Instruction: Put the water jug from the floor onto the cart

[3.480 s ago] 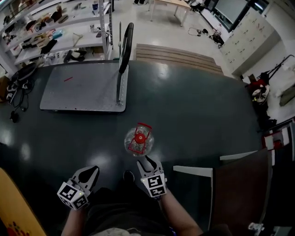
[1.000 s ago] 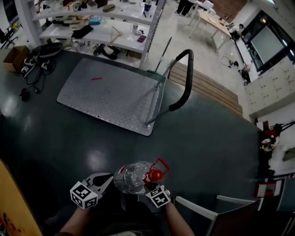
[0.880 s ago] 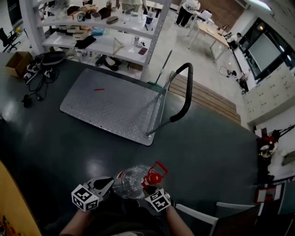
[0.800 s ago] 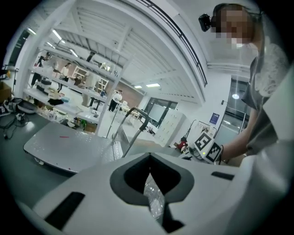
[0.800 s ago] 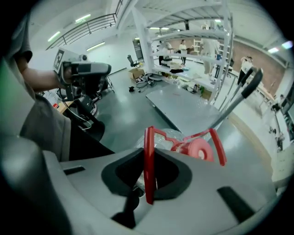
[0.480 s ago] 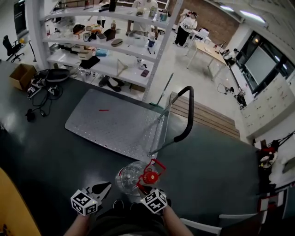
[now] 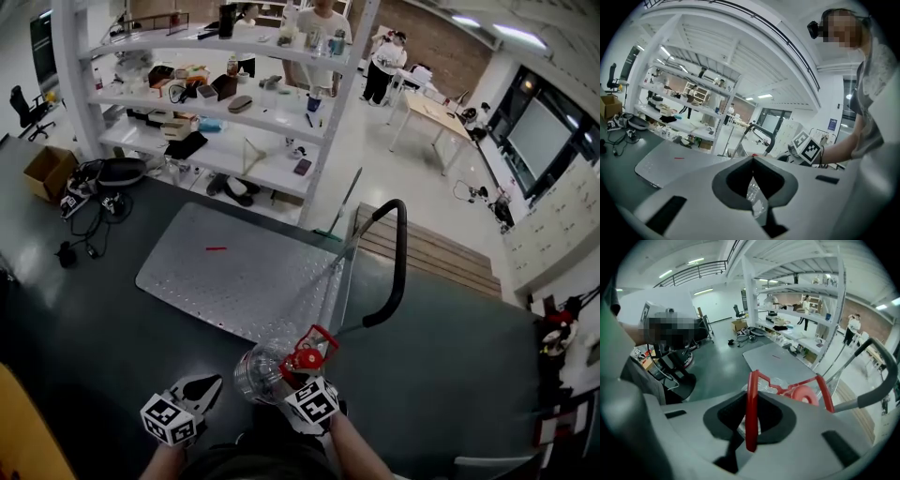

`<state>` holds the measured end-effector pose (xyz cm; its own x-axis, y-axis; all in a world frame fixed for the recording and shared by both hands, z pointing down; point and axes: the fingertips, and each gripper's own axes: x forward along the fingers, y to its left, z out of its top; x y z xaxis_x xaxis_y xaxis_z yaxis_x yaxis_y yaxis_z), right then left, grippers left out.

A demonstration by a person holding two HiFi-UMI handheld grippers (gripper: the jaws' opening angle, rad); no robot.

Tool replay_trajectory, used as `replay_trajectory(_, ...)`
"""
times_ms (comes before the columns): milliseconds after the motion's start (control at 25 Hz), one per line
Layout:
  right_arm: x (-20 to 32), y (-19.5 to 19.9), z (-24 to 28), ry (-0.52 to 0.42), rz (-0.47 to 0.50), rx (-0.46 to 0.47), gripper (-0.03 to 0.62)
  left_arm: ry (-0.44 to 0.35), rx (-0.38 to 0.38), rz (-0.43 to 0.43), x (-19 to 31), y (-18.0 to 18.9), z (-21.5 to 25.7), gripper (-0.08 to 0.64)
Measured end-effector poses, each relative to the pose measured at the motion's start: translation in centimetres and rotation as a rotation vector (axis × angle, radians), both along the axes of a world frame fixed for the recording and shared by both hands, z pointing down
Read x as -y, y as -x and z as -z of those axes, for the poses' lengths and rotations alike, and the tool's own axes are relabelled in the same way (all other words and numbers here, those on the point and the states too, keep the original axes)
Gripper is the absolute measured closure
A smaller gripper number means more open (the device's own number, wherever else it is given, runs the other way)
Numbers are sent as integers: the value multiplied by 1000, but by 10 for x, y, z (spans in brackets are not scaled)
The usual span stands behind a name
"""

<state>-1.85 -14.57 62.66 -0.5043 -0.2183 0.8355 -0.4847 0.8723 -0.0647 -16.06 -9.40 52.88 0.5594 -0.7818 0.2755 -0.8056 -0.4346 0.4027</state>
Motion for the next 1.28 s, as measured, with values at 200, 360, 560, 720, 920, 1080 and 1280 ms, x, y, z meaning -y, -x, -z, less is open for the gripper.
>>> replay_trajectory(200, 53, 5, -8, 29, 48, -10, 554, 9, 15, 26, 65, 9, 7, 552)
replay_trajectory(360, 94, 11, -8, 53, 67, -21, 554, 7, 43, 10, 120, 13, 16, 552)
replay_trajectory(560, 150, 13, -11, 42, 81, -34, 552, 14, 46, 0, 175, 13, 16, 552)
replay_trajectory(720, 204, 9, -9, 16, 67, -60, 552, 18, 48, -13, 213, 16, 13, 552)
replay_trajectory(920, 277, 13, -1, -38, 13, -68, 552, 17, 44, -26, 268, 31, 12, 552)
replay_trajectory(1080, 330, 16, 2, -37, -61, -82, 552, 16, 25, -88, 316, 39, 11, 552)
replay_trajectory(1280, 383, 16, 0, -20, -161, -101, 551, 13, 28, -201, 370, 51, 13, 552)
